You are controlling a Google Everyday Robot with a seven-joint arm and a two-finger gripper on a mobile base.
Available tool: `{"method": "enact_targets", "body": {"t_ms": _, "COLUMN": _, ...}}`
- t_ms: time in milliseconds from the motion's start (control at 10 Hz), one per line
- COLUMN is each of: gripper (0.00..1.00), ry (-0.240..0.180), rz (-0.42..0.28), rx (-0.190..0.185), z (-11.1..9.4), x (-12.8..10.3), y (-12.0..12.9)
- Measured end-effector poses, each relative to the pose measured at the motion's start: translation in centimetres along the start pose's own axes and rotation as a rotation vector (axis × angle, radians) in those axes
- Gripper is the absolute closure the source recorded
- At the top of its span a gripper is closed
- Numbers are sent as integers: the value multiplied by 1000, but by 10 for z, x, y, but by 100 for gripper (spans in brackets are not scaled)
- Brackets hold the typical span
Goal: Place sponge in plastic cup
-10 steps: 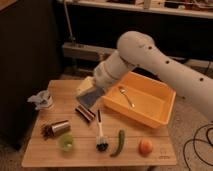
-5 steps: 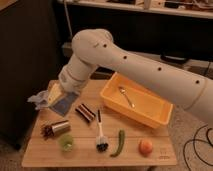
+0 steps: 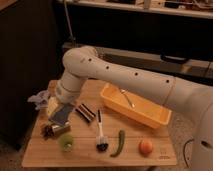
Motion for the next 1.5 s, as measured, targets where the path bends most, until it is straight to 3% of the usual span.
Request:
{"method": "enact_targets", "body": {"t_ms": 800, "gripper": 100, "ry": -8, "rz": -1, "rx": -8, "z": 1, "x": 0, "y": 0}}
{"method": "enact_targets", "body": {"t_ms": 1300, "gripper": 100, "ry": -110, "rz": -37, "rx": -33, "z": 68, "x": -1, "y": -42}}
{"method": "enact_targets", "body": {"t_ms": 1500, "gripper": 100, "ry": -142, "rz": -34, "rx": -33, "z": 85, "x": -2, "y": -39}}
